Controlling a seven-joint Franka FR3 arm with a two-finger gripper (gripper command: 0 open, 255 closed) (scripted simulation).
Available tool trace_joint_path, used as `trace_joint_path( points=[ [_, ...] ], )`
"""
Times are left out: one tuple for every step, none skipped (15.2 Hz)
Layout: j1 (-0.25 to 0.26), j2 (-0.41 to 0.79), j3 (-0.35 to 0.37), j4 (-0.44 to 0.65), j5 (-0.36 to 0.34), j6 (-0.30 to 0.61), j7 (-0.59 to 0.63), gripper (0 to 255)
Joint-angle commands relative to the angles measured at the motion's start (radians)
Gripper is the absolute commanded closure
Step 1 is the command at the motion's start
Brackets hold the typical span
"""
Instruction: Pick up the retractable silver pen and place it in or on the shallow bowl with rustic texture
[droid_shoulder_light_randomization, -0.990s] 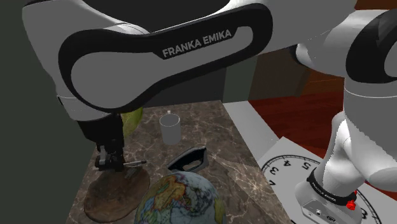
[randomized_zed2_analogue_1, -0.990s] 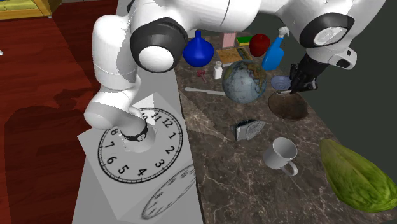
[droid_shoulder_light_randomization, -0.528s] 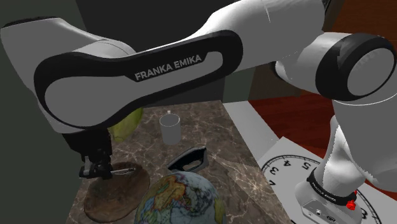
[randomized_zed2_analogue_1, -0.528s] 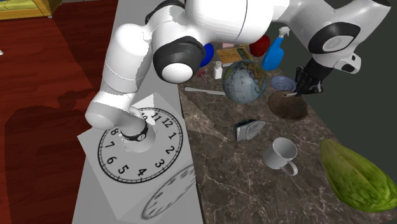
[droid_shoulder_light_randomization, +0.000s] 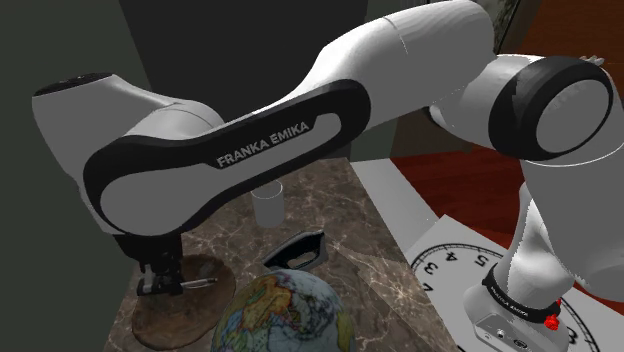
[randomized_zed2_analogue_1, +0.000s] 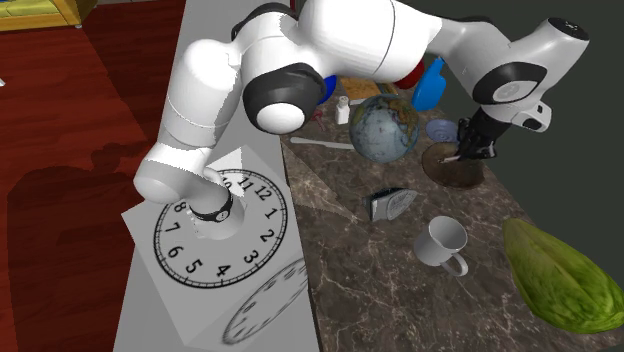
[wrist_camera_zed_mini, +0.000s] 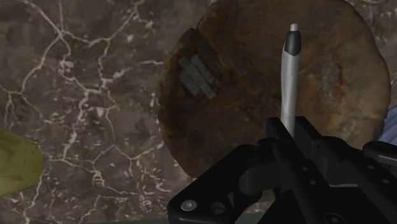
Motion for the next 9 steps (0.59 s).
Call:
trace_joint_path(
  points=[
    [-0.001,0.002,-0.001,-0.023,-0.001,0.025,0.002,255],
    [-0.002,0.005,-0.002,-0.033,-0.002,0.038,0.002,255],
    [-0.002,0.005,-0.002,-0.033,-0.002,0.038,0.002,255],
    [-0.002,0.005,-0.002,-0.033,-0.002,0.038,0.002,255],
    [-0.002,0.005,-0.002,-0.033,-0.002,0.038,0.002,255],
    [-0.002,0.005,-0.002,-0.033,-0.002,0.038,0.002,255],
    [-0.002,0.005,-0.002,-0.033,-0.002,0.038,0.002,255],
    [-0.002,0.005,-0.002,-0.033,-0.002,0.038,0.002,255],
    [-0.002,0.005,-0.002,-0.033,-0.002,0.038,0.002,255]
  ],
)
